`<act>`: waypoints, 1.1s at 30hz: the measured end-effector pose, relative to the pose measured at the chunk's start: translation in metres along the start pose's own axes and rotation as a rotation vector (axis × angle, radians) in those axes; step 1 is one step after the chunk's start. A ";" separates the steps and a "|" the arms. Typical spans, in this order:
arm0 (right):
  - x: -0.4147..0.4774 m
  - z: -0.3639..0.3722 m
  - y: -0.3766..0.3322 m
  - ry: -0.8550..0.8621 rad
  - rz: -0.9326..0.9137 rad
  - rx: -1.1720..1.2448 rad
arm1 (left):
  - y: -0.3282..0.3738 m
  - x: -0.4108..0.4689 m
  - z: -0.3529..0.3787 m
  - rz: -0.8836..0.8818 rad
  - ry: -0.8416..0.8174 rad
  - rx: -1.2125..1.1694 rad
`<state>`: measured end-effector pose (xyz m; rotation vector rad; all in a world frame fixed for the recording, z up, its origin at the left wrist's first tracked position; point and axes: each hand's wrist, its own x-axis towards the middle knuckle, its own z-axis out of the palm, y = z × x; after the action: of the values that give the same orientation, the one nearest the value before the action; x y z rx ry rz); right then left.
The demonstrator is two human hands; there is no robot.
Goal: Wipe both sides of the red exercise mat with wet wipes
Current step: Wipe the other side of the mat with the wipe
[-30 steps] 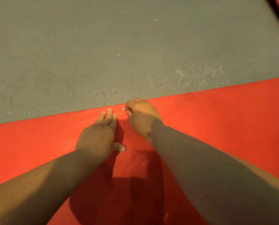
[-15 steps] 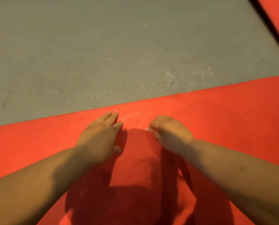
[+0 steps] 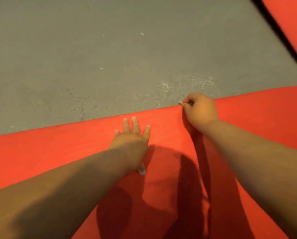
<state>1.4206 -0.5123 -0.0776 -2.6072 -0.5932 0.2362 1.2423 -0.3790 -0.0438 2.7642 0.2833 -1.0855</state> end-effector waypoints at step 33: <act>-0.110 -0.016 0.034 0.063 0.304 0.007 | -0.001 -0.042 0.059 0.034 0.297 -0.100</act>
<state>1.3393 -0.5943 -0.0723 -2.6788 -0.1710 0.2492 1.1729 -0.3958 -0.0576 2.8219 0.3146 -0.6317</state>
